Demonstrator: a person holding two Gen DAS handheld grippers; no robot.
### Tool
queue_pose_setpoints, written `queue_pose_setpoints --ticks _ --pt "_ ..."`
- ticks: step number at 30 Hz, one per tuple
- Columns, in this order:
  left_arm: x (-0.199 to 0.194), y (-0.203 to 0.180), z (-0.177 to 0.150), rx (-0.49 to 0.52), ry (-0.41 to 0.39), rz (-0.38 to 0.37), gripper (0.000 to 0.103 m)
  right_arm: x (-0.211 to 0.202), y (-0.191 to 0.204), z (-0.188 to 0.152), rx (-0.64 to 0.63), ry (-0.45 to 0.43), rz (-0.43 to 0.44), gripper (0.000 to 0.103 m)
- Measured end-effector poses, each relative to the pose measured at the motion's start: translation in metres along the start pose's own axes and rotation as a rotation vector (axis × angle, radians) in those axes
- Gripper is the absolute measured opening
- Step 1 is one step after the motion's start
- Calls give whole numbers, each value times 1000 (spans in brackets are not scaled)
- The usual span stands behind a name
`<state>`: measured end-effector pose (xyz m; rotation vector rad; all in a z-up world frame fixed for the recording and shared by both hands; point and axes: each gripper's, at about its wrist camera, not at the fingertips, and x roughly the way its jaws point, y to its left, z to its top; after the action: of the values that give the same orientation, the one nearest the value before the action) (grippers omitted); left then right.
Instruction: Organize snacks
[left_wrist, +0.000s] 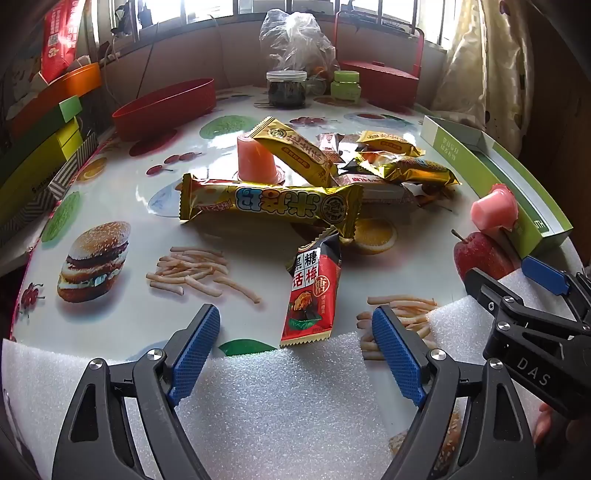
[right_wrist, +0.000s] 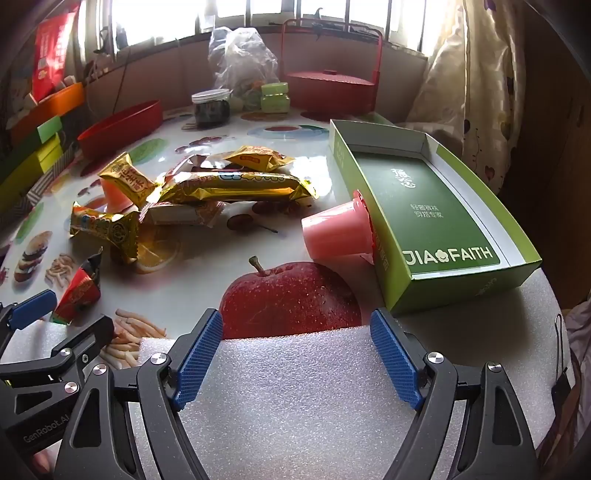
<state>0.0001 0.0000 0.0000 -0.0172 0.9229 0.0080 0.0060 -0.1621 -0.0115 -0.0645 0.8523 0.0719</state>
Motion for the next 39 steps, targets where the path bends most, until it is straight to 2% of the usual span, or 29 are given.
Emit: queue_pose_setpoints --ticks 39 --pt "0 3 -1 -2 2 6 85 0 0 -1 0 -3 -1 83"
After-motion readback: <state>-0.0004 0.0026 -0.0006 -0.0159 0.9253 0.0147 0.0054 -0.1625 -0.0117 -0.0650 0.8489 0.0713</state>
